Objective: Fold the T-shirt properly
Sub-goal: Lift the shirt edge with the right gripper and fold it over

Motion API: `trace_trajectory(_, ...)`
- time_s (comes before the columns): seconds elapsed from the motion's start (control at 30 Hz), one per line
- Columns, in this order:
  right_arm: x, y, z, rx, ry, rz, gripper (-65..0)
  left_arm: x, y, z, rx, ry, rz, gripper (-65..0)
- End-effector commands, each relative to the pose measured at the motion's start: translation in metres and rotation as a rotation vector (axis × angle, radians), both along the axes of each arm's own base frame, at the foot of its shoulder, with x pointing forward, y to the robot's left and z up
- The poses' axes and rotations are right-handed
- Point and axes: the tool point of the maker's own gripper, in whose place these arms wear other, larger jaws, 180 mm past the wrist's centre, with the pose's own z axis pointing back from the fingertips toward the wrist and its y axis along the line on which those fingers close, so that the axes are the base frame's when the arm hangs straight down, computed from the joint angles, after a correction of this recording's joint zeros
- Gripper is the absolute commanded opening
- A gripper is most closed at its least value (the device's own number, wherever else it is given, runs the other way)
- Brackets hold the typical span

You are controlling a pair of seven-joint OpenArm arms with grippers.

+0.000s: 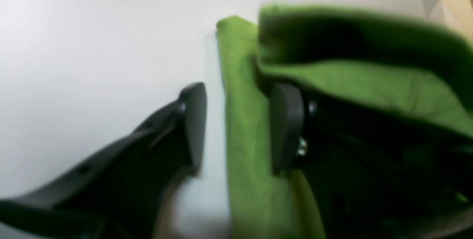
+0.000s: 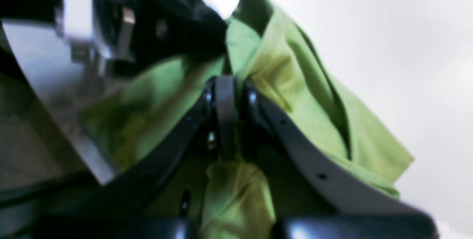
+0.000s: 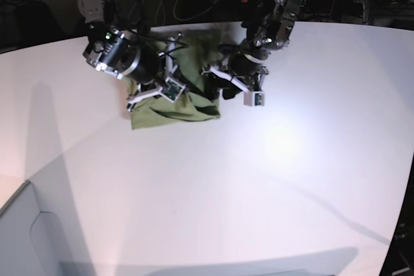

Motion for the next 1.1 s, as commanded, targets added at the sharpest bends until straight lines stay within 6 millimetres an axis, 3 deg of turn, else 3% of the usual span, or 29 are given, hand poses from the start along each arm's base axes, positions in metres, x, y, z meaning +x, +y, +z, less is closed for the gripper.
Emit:
trace_trajectory(0.0, 0.002, 0.006, 0.011, 0.043, -0.029, 0.014, -64.9, -0.001, 0.001, 0.0, 0.002, 0.01, 0.004, -37.0)
trace_trajectory(0.17, 0.004, 0.013, 0.018, 0.076, -0.044, 0.006, -64.9, -0.001, 0.001, 0.001, 0.001, 0.008, 0.004, -37.0)
trace_trajectory(0.43, 0.004, 0.02, -0.005, 0.077, 0.029, 0.012, -64.5, 0.0, 0.001, 0.002, 0.0, 0.005, 0.004, -37.0)
trace_trajectory(0.5, 0.004, 0.019, -0.007, 0.075, 0.032, 0.012, -59.8, 0.0, 0.001, 0.002, 0.0, 0.005, 0.004, -37.0)
trace_trajectory(0.6, 0.001, 0.013, -0.007, 0.052, 0.028, 0.016, -46.2, -0.001, 0.001, 0.001, 0.001, 0.007, 0.004, -37.0)
trace_trajectory(0.73, -0.004, 0.009, 0.02, 0.054, -0.053, 0.026, -30.9, -0.001, 0.004, 0.002, 0.009, 0.002, 0.001, -37.0)
trace_trajectory(0.87, 0.005, -0.025, 0.044, 0.019, -0.137, -0.06, -26.5, -0.004, 0.007, 0.0, 0.016, 0.009, -0.002, -37.0)
trace_trajectory(1.07, 0.021, -0.06, 0.041, -0.023, -0.141, -0.162, -26.1, -0.017, 0.011, 0.006, 0.021, 0.002, -0.01, -37.0)
